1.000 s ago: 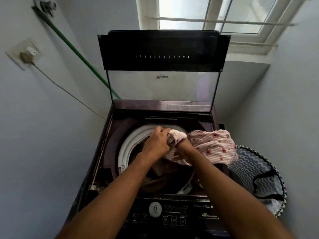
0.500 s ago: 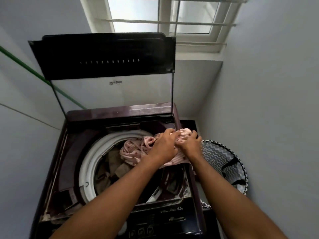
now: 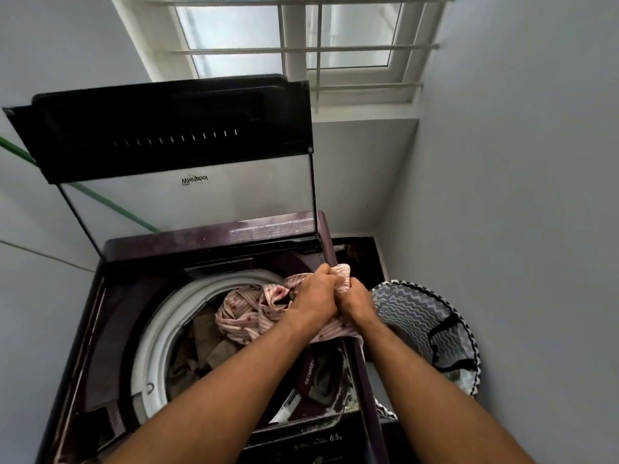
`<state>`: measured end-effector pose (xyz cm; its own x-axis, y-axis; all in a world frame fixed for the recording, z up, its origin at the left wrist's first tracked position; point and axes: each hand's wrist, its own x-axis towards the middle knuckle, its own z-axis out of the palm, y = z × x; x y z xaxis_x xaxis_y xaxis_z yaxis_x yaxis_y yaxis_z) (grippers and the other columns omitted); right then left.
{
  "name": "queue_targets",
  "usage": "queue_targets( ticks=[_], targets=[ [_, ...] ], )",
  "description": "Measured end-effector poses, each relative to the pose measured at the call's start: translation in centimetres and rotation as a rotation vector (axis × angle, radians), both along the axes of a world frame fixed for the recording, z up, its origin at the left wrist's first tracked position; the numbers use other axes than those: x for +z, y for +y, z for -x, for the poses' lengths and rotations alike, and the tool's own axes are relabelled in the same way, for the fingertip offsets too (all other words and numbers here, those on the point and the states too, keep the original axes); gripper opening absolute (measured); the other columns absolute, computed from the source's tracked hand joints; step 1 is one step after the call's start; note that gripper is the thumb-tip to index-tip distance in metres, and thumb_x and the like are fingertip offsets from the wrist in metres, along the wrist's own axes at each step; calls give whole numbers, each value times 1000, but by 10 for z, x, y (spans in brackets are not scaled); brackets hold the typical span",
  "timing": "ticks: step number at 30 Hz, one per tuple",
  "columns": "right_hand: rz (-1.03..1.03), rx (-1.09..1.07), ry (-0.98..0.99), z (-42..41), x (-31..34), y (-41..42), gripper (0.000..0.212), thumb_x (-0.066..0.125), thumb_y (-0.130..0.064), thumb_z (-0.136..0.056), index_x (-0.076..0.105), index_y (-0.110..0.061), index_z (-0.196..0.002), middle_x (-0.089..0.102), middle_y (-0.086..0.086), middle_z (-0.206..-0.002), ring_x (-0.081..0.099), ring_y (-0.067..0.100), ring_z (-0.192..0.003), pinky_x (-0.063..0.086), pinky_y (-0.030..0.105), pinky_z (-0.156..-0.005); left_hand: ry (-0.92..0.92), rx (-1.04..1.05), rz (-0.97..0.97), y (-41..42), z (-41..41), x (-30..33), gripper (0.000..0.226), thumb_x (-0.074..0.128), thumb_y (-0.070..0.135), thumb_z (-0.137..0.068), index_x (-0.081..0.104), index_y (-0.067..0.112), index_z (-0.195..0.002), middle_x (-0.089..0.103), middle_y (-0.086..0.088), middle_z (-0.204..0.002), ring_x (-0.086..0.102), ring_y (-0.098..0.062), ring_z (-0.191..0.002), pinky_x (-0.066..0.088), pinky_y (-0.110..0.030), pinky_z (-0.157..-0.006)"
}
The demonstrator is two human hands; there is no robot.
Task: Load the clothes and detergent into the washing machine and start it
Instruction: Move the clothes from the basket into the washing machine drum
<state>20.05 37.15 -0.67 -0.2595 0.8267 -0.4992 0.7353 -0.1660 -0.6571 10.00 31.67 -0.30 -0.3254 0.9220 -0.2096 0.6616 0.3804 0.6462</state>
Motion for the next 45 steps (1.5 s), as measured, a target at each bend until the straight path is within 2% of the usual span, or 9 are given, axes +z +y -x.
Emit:
queue_targets(
  ticks=[5, 9, 14, 22, 28, 32, 37, 42, 45],
  targets=[
    [-88, -4, -136, 7, 1, -5, 41, 55, -43, -91, 56, -8, -113, 66, 15, -113, 62, 34, -106, 47, 36, -85, 60, -100, -31, -3, -3, 16, 34, 66, 8, -80, 65, 16, -113, 56, -4, -104, 59, -24, -92, 48, -34, -87],
    [-427, 85, -346, 18, 13, -26, 28, 39, -28, -101, 47, -8, -119, 57, 17, -119, 59, 35, -108, 47, 40, -78, 123, -103, -37, -18, 2, 19, 32, 61, 18, -86, 48, 14, -115, 50, -10, -113, 57, -35, -101, 47, -48, -87],
    [-852, 301, -396, 37, 17, -55, 14, 48, -12, -93, 59, -13, -102, 62, 13, -105, 62, 33, -91, 53, 43, -65, 51, 0, -164, -70, 28, 7, 52, 61, 40, -81, 36, 22, -122, 50, -5, -119, 54, -30, -109, 46, -46, -91],
    [-683, 444, 202, 129, 49, -90, 19, 62, -7, -81, 56, -10, -99, 61, 14, -101, 58, 35, -92, 43, 40, -75, -83, 326, -369, -125, 94, 37, 63, 62, 16, -89, 25, 29, -137, 56, -6, -135, 61, -24, -115, 49, -32, -93],
    [-418, 535, 368, 185, 39, -129, 20, 62, -3, -76, 56, -11, -93, 65, 12, -94, 60, 31, -86, 35, 28, -68, -64, 422, -357, -180, 150, 31, 74, 74, 16, -79, 32, 33, -137, 56, 3, -133, 60, -13, -115, 51, -32, -95],
    [-270, 516, 252, 192, 14, -153, 37, 64, -24, -74, 59, -6, -106, 67, 17, -105, 62, 36, -97, 42, 32, -72, -52, 333, -180, -204, 164, 15, 75, 73, 13, -76, 38, 27, -141, 53, -1, -136, 54, -16, -122, 42, -23, -101],
    [-129, 680, -156, 168, -17, -153, 90, 75, -41, -78, 30, -1, -145, 38, 26, -142, 40, 45, -131, 38, 45, -107, 134, 167, 183, -205, 158, -13, 84, 67, 29, -80, 26, 25, -153, 30, -6, -152, 38, -32, -135, 38, -44, -110],
    [-700, 530, -350, 138, -5, -119, 44, 69, -30, -77, 52, -17, -115, 47, 10, -121, 45, 35, -116, 43, 50, -91, 218, 124, -73, -174, 139, -6, 62, 70, 28, -81, 49, 21, -138, 46, -5, -138, 46, -28, -125, 40, -41, -107],
    [-785, 341, -441, 115, 5, -86, 40, 70, -24, -72, 56, -17, -108, 48, 12, -121, 43, 36, -116, 43, 53, -91, 118, 16, -135, -142, 125, 4, 51, 67, 27, -76, 60, 24, -127, 54, -3, -126, 54, -26, -117, 43, -39, -104]
  ],
)
